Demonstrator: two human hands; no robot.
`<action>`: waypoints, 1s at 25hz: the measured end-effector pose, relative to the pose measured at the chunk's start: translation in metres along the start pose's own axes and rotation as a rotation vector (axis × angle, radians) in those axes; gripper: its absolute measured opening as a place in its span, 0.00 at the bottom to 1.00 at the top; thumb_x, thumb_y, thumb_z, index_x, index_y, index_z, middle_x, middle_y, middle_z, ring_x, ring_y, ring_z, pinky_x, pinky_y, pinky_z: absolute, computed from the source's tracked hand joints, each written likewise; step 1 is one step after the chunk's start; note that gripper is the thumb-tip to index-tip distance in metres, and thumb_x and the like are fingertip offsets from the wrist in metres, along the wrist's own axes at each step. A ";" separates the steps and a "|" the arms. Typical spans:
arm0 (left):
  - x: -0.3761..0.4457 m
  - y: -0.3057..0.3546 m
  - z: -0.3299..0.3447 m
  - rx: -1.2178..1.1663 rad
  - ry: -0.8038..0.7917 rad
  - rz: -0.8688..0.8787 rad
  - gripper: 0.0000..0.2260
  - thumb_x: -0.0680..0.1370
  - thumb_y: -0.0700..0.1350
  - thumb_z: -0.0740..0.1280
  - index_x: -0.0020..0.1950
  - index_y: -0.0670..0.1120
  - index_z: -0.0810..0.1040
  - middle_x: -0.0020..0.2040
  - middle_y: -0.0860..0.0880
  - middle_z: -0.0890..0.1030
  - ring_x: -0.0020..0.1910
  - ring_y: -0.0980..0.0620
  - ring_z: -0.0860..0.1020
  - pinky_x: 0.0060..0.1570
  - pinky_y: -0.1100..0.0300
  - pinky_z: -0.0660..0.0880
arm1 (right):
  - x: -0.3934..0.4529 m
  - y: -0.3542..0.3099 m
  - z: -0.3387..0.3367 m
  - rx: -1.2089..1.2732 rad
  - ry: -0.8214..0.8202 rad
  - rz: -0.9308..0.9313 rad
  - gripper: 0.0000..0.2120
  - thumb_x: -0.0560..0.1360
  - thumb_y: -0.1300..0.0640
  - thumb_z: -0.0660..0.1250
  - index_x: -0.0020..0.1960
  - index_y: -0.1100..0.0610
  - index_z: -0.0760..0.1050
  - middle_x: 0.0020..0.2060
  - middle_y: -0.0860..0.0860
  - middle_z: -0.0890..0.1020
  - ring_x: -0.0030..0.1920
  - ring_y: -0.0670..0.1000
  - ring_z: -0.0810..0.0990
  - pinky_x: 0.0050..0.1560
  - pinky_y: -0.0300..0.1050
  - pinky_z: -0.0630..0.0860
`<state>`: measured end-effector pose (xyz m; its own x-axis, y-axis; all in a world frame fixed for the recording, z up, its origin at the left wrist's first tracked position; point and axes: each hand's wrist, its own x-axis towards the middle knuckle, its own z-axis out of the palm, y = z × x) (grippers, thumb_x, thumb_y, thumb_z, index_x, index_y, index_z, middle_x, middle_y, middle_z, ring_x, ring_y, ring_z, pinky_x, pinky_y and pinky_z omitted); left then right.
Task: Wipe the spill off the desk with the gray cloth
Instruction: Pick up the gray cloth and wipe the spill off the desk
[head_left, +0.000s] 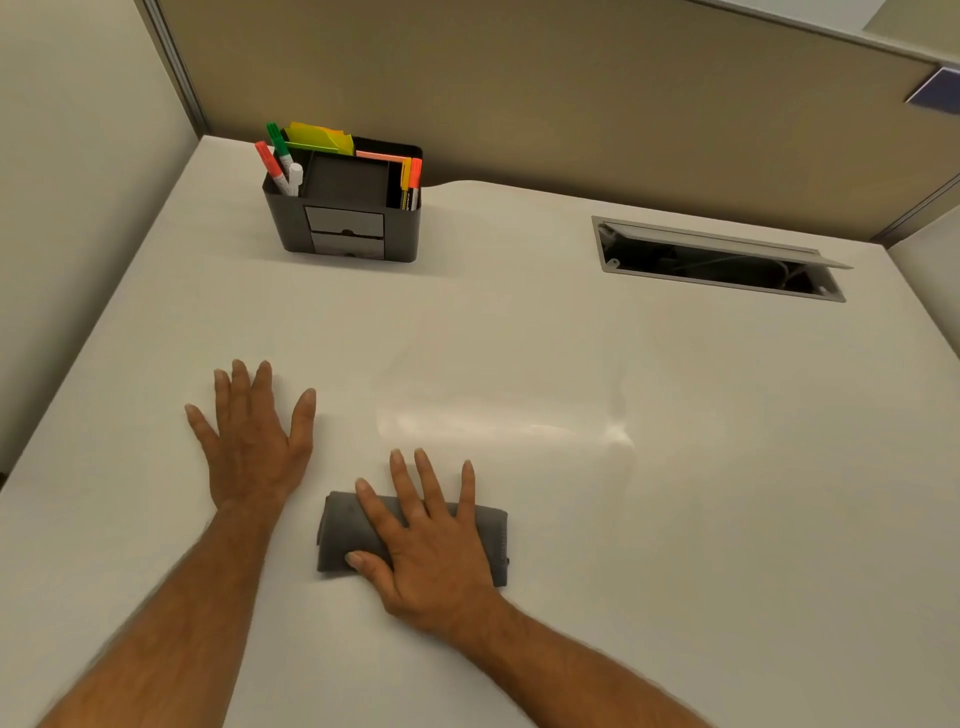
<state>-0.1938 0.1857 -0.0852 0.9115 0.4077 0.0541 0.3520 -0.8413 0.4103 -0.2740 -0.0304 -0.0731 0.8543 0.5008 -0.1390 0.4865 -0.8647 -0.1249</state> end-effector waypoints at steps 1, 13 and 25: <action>0.001 0.000 0.001 0.027 -0.001 0.011 0.39 0.78 0.69 0.42 0.81 0.45 0.56 0.82 0.41 0.55 0.82 0.43 0.49 0.77 0.37 0.40 | 0.000 0.000 0.000 -0.008 0.009 0.000 0.33 0.81 0.30 0.46 0.82 0.42 0.47 0.82 0.54 0.43 0.81 0.59 0.36 0.73 0.76 0.35; 0.002 0.003 0.006 0.118 -0.027 0.036 0.40 0.77 0.70 0.43 0.81 0.45 0.57 0.82 0.41 0.55 0.82 0.43 0.49 0.76 0.36 0.40 | -0.064 0.112 -0.002 -0.130 0.056 0.196 0.33 0.81 0.29 0.47 0.82 0.41 0.50 0.83 0.55 0.51 0.82 0.63 0.46 0.73 0.77 0.44; 0.039 0.050 0.024 0.063 -0.006 0.097 0.40 0.78 0.70 0.43 0.81 0.44 0.57 0.82 0.40 0.56 0.82 0.41 0.49 0.76 0.35 0.40 | -0.064 0.178 -0.022 -0.180 -0.054 -0.038 0.34 0.81 0.30 0.47 0.83 0.43 0.47 0.83 0.57 0.48 0.82 0.61 0.43 0.71 0.80 0.48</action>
<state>-0.1358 0.1505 -0.0844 0.9431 0.3212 0.0857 0.2743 -0.8974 0.3456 -0.2382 -0.2173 -0.0643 0.8261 0.5303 -0.1905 0.5471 -0.8358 0.0457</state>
